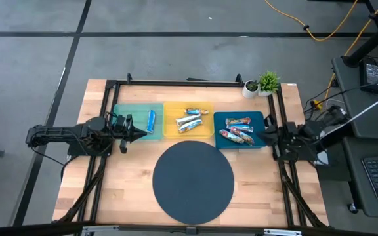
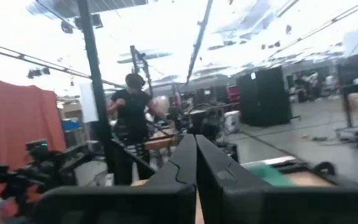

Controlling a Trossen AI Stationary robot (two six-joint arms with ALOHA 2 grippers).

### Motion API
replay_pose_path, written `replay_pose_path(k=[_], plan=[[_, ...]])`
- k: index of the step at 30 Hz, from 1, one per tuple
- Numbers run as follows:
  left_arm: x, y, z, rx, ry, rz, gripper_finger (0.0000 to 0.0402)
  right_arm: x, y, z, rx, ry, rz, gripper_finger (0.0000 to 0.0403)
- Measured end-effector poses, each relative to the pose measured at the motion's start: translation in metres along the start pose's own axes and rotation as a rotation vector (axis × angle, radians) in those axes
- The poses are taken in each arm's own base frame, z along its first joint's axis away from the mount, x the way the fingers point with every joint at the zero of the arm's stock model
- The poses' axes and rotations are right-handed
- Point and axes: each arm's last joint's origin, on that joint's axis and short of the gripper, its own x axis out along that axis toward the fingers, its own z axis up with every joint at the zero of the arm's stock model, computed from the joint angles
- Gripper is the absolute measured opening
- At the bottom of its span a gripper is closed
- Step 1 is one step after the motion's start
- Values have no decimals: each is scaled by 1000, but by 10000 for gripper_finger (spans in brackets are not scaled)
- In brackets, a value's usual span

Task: Pick and place Granola Bars by type
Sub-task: Return to Home Position

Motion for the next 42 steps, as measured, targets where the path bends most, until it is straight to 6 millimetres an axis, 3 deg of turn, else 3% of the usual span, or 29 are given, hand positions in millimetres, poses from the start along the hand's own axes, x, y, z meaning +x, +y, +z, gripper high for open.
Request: replay_pose_path(k=[6, 18, 27, 33, 42], plan=[[0, 0, 0, 0, 0, 0, 10, 7, -11, -2, -43, 13, -4, 1], [0, 0, 0, 0, 0, 0, 8, 4, -23, -23, 7, 264, 104, 1], [0, 0, -1, 0, 5, 2, 7, -2, -25, -11, -154, 200, 57, 1], [0, 0, 0, 0, -2, 0, 10, -5, -26, -24, -46, 347, 108, 1], [0, 0, 0, 0, 0, 0, 6, -11, -30, -49, -39, 501, 105, 2]])
